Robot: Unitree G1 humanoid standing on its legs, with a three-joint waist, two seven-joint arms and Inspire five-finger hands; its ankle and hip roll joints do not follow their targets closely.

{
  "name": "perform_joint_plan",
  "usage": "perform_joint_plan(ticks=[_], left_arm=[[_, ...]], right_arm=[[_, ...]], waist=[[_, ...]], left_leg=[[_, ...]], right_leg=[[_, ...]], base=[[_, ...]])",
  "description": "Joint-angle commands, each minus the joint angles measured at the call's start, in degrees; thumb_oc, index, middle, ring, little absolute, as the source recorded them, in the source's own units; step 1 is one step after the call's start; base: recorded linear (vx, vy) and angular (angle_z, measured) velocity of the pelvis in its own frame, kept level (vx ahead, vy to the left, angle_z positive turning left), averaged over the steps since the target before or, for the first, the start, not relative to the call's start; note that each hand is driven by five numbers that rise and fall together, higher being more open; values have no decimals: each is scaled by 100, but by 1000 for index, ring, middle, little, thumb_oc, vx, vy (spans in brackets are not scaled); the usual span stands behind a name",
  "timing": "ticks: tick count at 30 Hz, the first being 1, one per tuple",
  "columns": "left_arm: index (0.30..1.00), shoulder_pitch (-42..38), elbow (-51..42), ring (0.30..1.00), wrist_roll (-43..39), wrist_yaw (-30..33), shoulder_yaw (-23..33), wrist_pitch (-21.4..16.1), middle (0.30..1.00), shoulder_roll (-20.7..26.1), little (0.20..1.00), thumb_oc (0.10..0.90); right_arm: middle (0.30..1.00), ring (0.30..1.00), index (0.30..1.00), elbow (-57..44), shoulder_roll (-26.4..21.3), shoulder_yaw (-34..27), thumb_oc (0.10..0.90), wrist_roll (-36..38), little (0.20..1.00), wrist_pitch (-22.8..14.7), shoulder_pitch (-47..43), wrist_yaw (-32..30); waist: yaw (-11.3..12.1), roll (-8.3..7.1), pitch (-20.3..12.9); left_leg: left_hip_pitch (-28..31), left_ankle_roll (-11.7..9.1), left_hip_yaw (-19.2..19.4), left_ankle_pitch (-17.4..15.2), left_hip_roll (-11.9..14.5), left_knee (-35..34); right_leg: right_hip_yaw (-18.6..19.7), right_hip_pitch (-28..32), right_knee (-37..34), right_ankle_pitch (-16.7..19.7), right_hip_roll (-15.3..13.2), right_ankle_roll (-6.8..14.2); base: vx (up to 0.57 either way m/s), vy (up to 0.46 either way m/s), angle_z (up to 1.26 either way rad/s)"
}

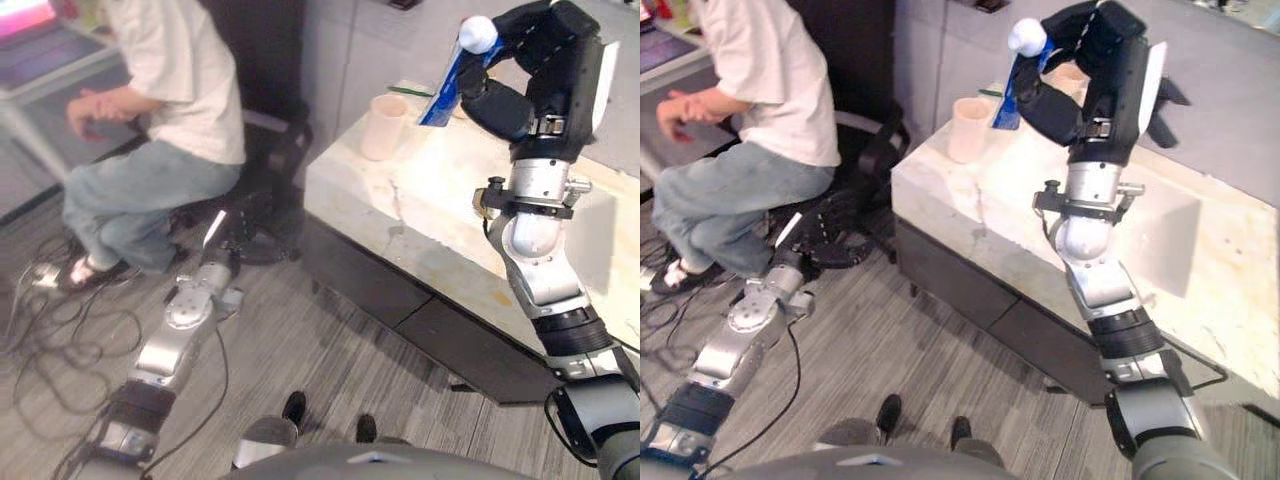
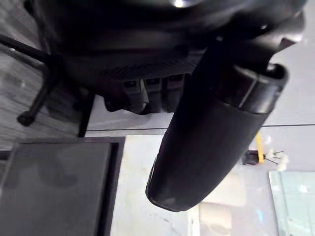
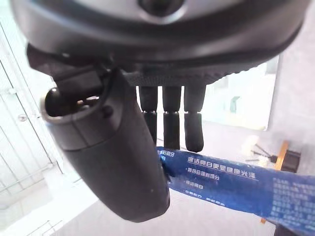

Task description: Organize the bathroom.

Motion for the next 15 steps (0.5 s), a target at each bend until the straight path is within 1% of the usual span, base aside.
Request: perform_joint_plan(ticks=[1, 3, 4, 5, 6, 7, 10, 11, 14, 15], left_arm=[[900, -59, -711, 900, -386, -400, -211, -773, 900, -42, 900, 800], [900, -3, -774, 900, -515, -500, -261, -738, 900, -11, 900, 800], [900, 37, -788, 900, -490, -614, -289, -752, 900, -9, 900, 800], [900, 90, -808, 900, -483, -600, -430, -820, 900, 18, 900, 800], [900, 93, -813, 900, -506, -587, -446, -821, 900, 22, 900, 800], [900, 133, -831, 900, -675, -529, -515, -830, 900, 28, 900, 800], [900, 171, -831, 900, -724, -516, -533, -873, 900, 25, 900, 800], [900, 223, -889, 900, -820, -480, -605, -869, 900, 37, 900, 800], [900, 245, -916, 900, -890, -511, -677, -871, 900, 42, 900, 800], [900, 262, -939, 900, -872, -618, -724, -914, 900, 60, 900, 800]], right_arm=[[300, 300, 300, -22, -357, -494, 400, -257, 300, -609, -936, -620], [300, 300, 300, 46, -383, -506, 400, -309, 300, -568, -937, -642], [300, 300, 300, 150, -426, -505, 400, -368, 300, -560, -966, -665], [300, 300, 300, 293, -523, -434, 400, -330, 300, -464, -1076, -650], [300, 300, 300, 312, -533, -421, 400, -320, 300, -461, -1090, -653], [300, 300, 300, 391, -583, -368, 400, -231, 300, -450, -1142, -639], [300, 300, 300, 403, -597, -353, 400, -275, 300, -432, -1140, -609], [300, 300, 300, 411, -686, -289, 400, -296, 300, -398, -1150, -649], [300, 300, 300, 494, -808, -268, 400, -120, 300, -435, -1184, -636], [300, 300, 300, 559, -860, -265, 400, -116, 300, -425, -1222, -613]], waist=[[-108, -14, -570], [-103, -36, -543], [-79, -64, -552], [-40, -99, -587], [-39, -99, -592], [-24, -113, -645], [-14, -118, -692], [-11, -132, -765], [-21, -142, -808], [-15, -145, -819]], left_leg=[[459, 235, -119, -645, -336, 81], [476, 245, -178, -659, -335, 92], [486, 245, -203, -675, -348, 87], [487, 211, -191, -687, -336, 94], [490, 205, -185, -688, -329, 93], [511, 165, -122, -699, -274, 72], [522, 130, -73, -698, -226, 46], [531, 53, 16, -711, -130, 30], [538, -3, 61, -731, -71, 40], [535, -41, 91, -737, -34, 64]], right_leg=[[84, -1003, 3, 1020, 149, 24], [108, -1040, 50, 1041, 179, 17], [91, -963, -39, 1069, 178, -2], [23, -861, -131, 1081, 180, -21], [14, -849, -138, 1076, 181, -24], [-27, -781, -140, 996, 181, -48], [-66, -716, -140, 920, 191, -79], [-132, -610, -140, 790, 211, -131], [-162, -543, -140, 710, 213, -164], [-191, -501, -140, 670, 213, -186]], base=[[124, -133, 67], [121, -127, 43], [175, -175, 40], [144, -138, 48], [195, -154, 25], [107, -69, 18], [135, -88, 5], [167, -111, 2], [166, -100, 4], [106, -64, 4]])
